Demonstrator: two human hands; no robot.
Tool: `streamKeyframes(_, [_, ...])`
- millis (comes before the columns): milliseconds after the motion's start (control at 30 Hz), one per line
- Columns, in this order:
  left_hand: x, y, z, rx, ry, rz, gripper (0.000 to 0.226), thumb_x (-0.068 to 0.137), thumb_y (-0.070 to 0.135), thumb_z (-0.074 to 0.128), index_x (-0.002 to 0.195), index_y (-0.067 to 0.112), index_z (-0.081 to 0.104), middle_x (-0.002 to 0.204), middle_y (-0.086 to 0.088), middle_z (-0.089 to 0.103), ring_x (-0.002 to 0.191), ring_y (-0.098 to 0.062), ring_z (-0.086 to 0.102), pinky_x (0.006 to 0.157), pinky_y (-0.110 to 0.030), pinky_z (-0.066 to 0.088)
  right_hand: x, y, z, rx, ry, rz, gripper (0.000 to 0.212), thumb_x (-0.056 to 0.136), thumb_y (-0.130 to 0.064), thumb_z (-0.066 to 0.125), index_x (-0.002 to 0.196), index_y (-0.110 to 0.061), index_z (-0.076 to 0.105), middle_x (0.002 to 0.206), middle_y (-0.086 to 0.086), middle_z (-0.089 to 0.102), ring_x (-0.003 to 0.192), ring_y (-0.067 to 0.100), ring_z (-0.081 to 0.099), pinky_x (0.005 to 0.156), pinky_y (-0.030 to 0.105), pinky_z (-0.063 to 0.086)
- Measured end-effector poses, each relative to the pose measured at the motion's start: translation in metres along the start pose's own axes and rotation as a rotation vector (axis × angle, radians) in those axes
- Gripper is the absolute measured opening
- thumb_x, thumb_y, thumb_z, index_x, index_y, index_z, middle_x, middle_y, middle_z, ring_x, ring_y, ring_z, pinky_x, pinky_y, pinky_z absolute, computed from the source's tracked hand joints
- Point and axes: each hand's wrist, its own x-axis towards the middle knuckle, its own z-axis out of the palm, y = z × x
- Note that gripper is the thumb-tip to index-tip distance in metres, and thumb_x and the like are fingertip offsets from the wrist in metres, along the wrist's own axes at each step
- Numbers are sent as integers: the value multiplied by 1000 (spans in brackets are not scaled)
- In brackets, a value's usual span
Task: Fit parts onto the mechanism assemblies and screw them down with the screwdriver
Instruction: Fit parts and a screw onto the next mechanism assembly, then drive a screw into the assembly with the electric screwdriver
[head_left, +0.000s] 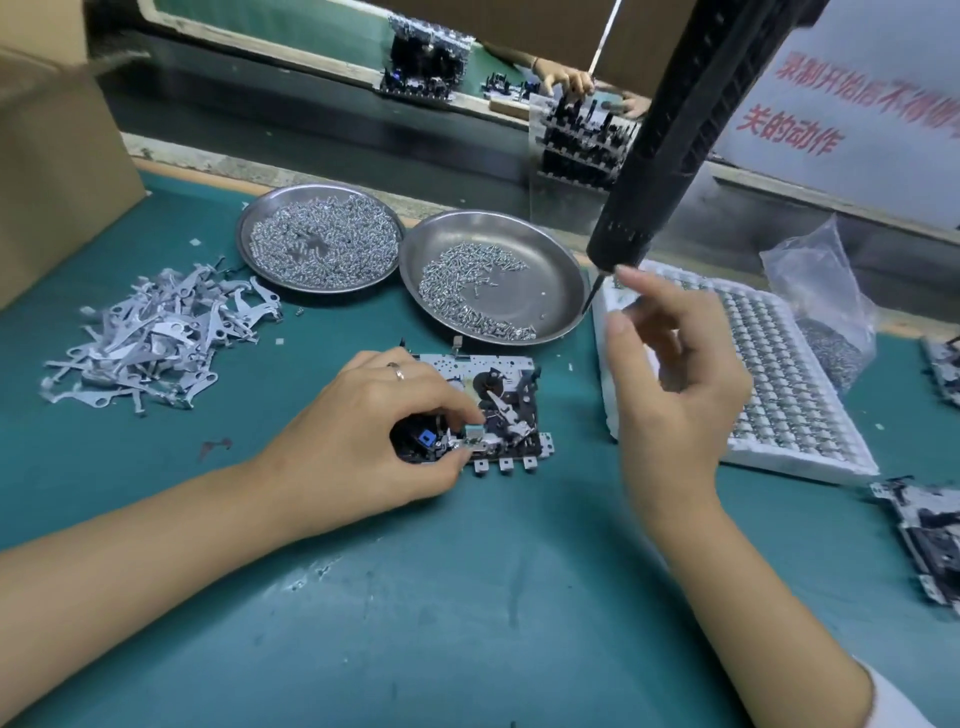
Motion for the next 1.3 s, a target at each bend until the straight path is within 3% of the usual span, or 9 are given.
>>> streamKeyframes(67, [0,-2,0,-18,5,14,27,72,39,63,89,21,73,82,14,67,83,-7,57,86,-35,42,19,-8,-2,35,149,28,44,85,-13,63,127,-15,47,104,7,53,96,19,54,87,37,46])
streamKeyframes(200, [2,-4,2,-34,26,35,28,70,39,61,87,21,73,81,16,67,82,0,55,85,-29,41,67,-30,2,70,95,45,75,84,-25,70,144,-14,26,118,8,57,102,12,60,91,28,49])
streamKeyframes(300, [1,-5,3,-39,45,37,27,69,40,62,86,22,74,81,18,66,83,4,53,86,-27,40,87,-42,11,116,157,32,67,86,-22,69,139,-14,29,110,8,60,94,14,63,82,23,52])
streamKeyframes(367, [1,-5,3,-43,54,34,25,69,39,64,86,23,74,81,19,65,83,6,53,89,-27,40,91,-48,16,199,153,48,55,87,-19,67,131,-10,35,98,12,61,79,22,63,69,30,55])
streamKeyframes(467, [1,-4,3,-44,69,30,21,68,34,69,85,23,74,80,18,66,82,3,53,89,-29,40,80,-51,23,346,95,93,25,88,-16,64,104,-9,47,67,8,55,50,21,53,50,28,47])
streamKeyframes(567, [1,-4,3,-51,68,22,20,67,27,73,85,21,75,79,18,66,80,1,53,87,-29,42,53,-55,33,529,26,148,17,84,-17,63,87,-17,46,56,6,50,40,22,47,44,26,43])
streamKeyframes(900, [2,-4,3,-81,54,34,15,66,22,75,78,26,66,72,30,51,75,8,45,80,-22,39,16,-56,51,709,-22,127,17,79,-22,58,92,-18,47,48,3,47,33,21,43,42,20,38])
streamKeyframes(1067, [3,-2,1,-82,52,34,40,66,22,74,77,45,43,64,31,44,74,10,44,78,-15,34,15,-56,53,700,-25,127,19,79,-22,57,93,-18,45,47,-1,48,33,18,44,41,20,38])
streamKeyframes(1300, [3,-1,1,-88,40,37,42,67,22,74,78,46,42,64,30,44,74,9,44,75,-14,33,14,-55,54,714,-20,128,18,79,-21,58,89,-15,45,49,3,47,33,21,43,41,20,38])
